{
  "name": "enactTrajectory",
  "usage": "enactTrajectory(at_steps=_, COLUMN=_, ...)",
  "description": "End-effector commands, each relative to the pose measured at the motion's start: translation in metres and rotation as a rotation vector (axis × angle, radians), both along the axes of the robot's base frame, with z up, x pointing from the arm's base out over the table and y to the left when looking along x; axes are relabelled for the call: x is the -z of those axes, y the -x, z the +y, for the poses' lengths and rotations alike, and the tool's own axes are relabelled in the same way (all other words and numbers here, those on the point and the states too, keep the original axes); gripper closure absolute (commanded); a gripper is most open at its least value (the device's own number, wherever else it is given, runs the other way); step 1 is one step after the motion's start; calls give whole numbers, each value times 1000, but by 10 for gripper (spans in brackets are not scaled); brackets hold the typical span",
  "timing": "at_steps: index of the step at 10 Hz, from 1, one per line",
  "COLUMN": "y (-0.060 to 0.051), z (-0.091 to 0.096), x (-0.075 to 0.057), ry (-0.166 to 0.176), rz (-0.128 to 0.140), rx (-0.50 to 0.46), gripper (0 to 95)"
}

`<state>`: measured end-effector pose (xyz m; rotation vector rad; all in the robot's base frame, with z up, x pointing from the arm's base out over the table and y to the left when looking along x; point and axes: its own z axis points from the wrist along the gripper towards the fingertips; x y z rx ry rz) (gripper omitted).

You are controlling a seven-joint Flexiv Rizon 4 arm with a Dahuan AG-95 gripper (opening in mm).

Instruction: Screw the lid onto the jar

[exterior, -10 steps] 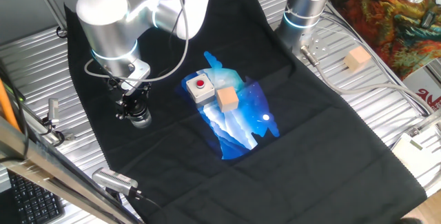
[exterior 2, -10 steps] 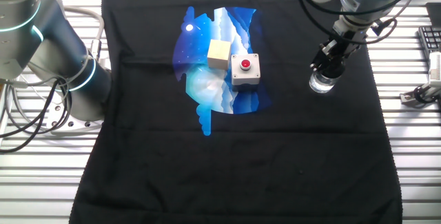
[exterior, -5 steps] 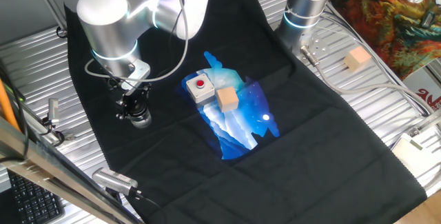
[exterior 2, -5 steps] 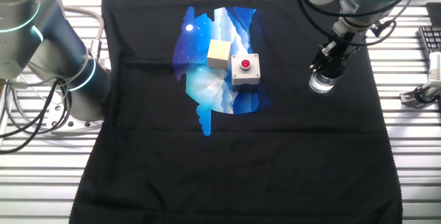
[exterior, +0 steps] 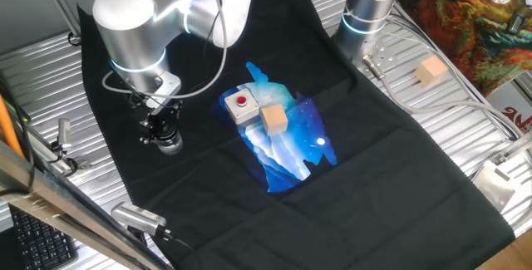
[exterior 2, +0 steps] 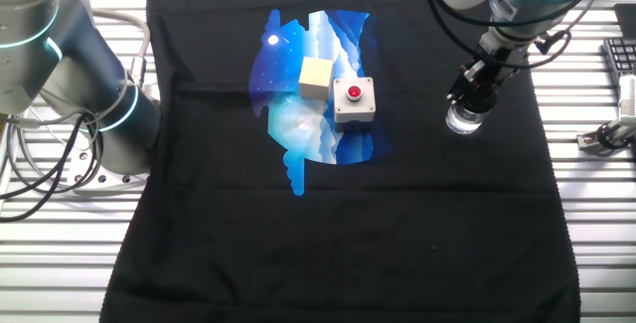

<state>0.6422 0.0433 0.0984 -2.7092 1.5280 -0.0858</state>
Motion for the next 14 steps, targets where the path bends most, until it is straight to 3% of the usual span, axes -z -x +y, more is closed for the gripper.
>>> enactTrajectory(at_steps=1, y=0, z=0, x=1, ry=0, rz=-2, rx=5, gripper=190)
enactTrajectory(at_steps=8, y=0, z=0, x=1, ry=-7, rz=-5, rx=14, gripper=190)
enactTrajectory(at_steps=9, y=0, z=-1, x=1, ry=-7, rz=-5, rx=18, gripper=380)
enactTrajectory(at_steps=10, y=0, z=-1, x=1, ry=-8, rz=-4, rx=23, gripper=380)
enactTrajectory(at_steps=13, y=1, z=-1, x=0, ry=-8, rz=-4, rx=56, gripper=950)
enactTrajectory(at_steps=14, y=1, z=-1, x=0, ry=-9, rz=-5, rx=62, gripper=950)
